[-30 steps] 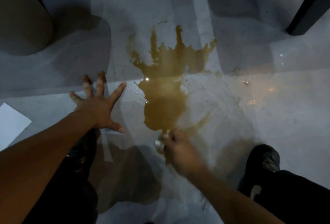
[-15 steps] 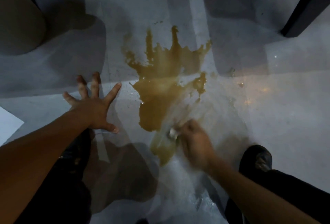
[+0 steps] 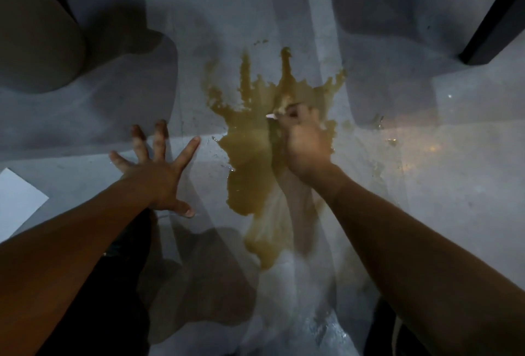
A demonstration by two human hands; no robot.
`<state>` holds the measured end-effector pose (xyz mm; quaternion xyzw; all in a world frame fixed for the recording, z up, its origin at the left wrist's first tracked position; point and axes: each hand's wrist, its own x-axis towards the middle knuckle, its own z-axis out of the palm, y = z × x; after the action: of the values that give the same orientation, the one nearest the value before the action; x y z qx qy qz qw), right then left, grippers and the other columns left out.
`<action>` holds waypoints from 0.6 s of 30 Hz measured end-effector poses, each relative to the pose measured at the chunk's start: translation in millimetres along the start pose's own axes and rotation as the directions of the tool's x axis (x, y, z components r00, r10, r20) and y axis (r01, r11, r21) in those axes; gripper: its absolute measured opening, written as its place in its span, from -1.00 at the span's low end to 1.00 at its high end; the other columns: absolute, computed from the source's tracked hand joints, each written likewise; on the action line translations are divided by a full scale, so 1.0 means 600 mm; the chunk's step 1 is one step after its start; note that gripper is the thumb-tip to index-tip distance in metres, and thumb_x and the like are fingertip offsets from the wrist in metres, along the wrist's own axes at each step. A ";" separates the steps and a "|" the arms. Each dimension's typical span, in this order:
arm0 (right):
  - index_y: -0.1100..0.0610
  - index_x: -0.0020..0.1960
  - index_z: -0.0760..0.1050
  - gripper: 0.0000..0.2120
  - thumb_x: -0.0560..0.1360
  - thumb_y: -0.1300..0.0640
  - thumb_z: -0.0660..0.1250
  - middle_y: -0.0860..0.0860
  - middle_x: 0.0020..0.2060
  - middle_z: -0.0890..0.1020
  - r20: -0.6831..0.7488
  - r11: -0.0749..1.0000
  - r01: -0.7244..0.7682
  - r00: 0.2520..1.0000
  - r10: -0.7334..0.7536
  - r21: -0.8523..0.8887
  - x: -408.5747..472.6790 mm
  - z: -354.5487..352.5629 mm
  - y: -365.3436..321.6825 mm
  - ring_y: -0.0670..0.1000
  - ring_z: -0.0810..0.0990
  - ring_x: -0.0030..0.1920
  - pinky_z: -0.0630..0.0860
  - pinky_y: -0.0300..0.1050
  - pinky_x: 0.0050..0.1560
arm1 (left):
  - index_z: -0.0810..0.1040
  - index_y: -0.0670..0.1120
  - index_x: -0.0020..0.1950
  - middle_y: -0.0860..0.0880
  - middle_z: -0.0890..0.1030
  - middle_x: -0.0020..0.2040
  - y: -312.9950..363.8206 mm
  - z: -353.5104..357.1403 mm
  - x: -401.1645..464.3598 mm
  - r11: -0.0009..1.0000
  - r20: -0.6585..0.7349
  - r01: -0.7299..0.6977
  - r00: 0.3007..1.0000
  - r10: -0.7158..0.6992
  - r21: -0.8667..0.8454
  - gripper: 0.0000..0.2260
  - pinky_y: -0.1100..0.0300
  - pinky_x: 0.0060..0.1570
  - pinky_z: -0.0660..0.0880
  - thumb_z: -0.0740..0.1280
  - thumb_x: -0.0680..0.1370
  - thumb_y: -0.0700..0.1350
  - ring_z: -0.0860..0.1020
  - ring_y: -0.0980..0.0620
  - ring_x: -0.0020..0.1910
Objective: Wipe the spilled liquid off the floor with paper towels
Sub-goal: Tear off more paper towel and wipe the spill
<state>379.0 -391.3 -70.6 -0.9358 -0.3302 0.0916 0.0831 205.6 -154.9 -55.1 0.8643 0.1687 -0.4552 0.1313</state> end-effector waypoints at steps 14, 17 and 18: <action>0.06 0.31 0.54 -0.70 0.59 0.11 0.30 0.07 0.31 0.45 0.195 0.999 0.038 0.980 -0.038 0.002 0.020 -0.011 -0.008 0.15 0.37 0.34 0.44 0.05 0.28 | -0.67 0.40 0.33 -0.11 -0.76 0.36 -0.005 0.014 0.014 1.000 -0.042 0.007 0.999 -0.007 -0.005 0.42 -0.68 0.30 -0.14 0.55 0.08 0.49 -0.57 -0.45 0.41; 0.09 0.20 0.61 -0.74 0.57 0.24 0.28 0.03 0.28 0.48 0.288 0.958 0.264 0.932 -0.222 -0.115 0.010 -0.002 -0.021 0.14 0.41 0.32 0.49 0.02 0.19 | -0.68 0.39 0.32 -0.13 -0.75 0.36 -0.005 0.019 0.019 1.000 -0.060 0.010 0.998 -0.010 -0.003 0.42 -0.69 0.29 -0.15 0.55 0.09 0.49 -0.58 -0.46 0.40; 0.09 0.17 0.63 -0.76 0.56 0.25 0.29 0.03 0.25 0.50 0.263 0.952 0.284 0.932 -0.248 -0.109 0.009 -0.001 -0.018 0.11 0.44 0.28 0.51 0.00 0.14 | -0.68 0.39 0.32 -0.14 -0.74 0.37 -0.006 0.020 0.020 1.000 -0.067 0.010 0.998 -0.010 -0.001 0.42 -0.69 0.30 -0.15 0.55 0.09 0.49 -0.57 -0.46 0.40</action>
<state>376.7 -379.9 -68.2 -0.8670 -0.4679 0.1708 -0.0152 201.7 -154.3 -72.0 0.8781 0.1776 -0.4266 0.1238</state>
